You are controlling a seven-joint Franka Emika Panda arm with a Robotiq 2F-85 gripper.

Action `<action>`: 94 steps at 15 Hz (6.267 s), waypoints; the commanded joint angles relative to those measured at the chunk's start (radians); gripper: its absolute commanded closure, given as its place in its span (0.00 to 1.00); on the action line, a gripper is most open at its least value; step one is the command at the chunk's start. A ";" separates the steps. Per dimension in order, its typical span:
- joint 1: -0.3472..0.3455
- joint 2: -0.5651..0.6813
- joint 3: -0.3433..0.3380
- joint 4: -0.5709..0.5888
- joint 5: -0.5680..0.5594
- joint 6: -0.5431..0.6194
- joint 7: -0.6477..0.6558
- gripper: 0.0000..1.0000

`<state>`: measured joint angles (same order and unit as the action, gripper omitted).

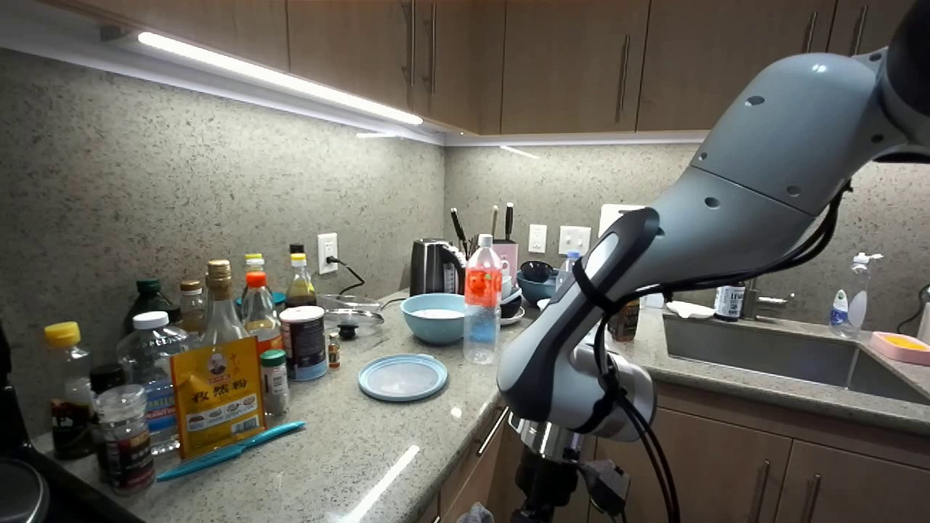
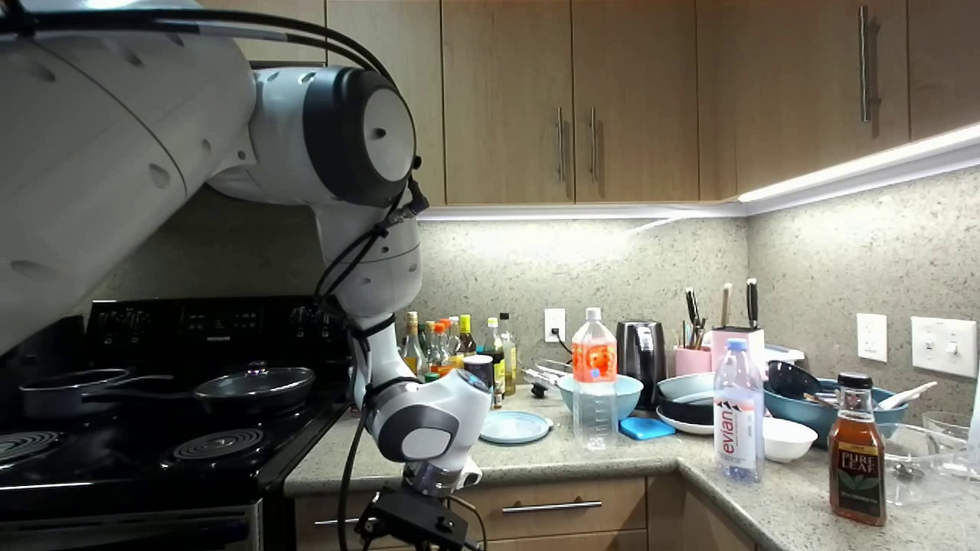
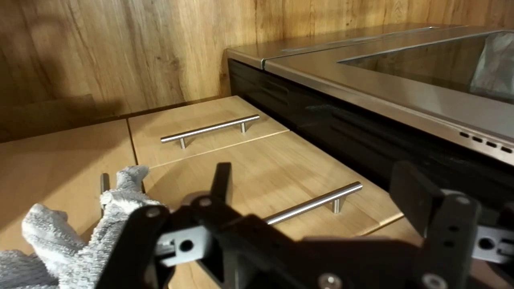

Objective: Pick the rag on the handle of the cabinet door and put it on the counter

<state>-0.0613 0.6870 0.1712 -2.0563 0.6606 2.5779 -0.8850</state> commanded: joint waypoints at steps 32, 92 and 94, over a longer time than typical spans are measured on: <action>-0.042 0.441 -0.067 0.339 -0.549 0.391 0.678 0.00; -0.693 0.786 0.520 0.390 -1.085 0.576 0.119 0.93; -0.694 0.786 0.520 0.386 -1.070 0.574 0.097 0.95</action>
<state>-0.7222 1.4728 0.6689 -1.6242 -0.4586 3.1437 -0.6967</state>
